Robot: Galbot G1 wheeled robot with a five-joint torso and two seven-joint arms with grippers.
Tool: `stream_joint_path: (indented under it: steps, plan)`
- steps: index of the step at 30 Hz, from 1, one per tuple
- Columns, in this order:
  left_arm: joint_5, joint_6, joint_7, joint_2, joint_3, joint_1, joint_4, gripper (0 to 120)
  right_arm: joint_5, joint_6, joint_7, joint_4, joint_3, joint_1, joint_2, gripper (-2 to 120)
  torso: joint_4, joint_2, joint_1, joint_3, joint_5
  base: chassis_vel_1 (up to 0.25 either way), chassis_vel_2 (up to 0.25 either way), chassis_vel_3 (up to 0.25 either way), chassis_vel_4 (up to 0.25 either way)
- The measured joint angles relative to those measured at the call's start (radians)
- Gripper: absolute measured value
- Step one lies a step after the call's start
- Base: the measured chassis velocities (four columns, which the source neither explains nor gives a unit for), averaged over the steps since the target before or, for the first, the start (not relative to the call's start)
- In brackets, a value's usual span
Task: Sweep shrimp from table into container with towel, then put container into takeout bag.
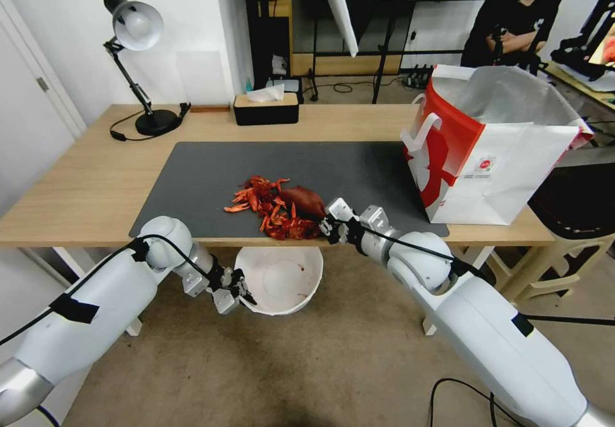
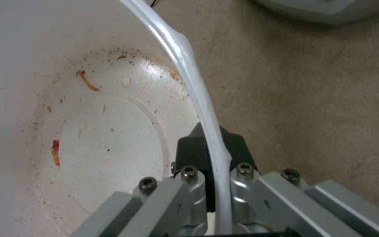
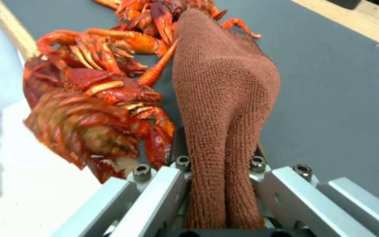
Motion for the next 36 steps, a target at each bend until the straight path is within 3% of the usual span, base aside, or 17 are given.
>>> stream_joint_path:
  steps: [36]
  plan:
    - [-0.015,0.0,0.002,0.019,0.0,-0.012,0.007,0,-0.041,0.021,-0.032,0.164,0.065,-0.184,-0.051,4,0.0001,0.0,0.0,0.0,0.0,0.0,0.0,0.0,0.0]
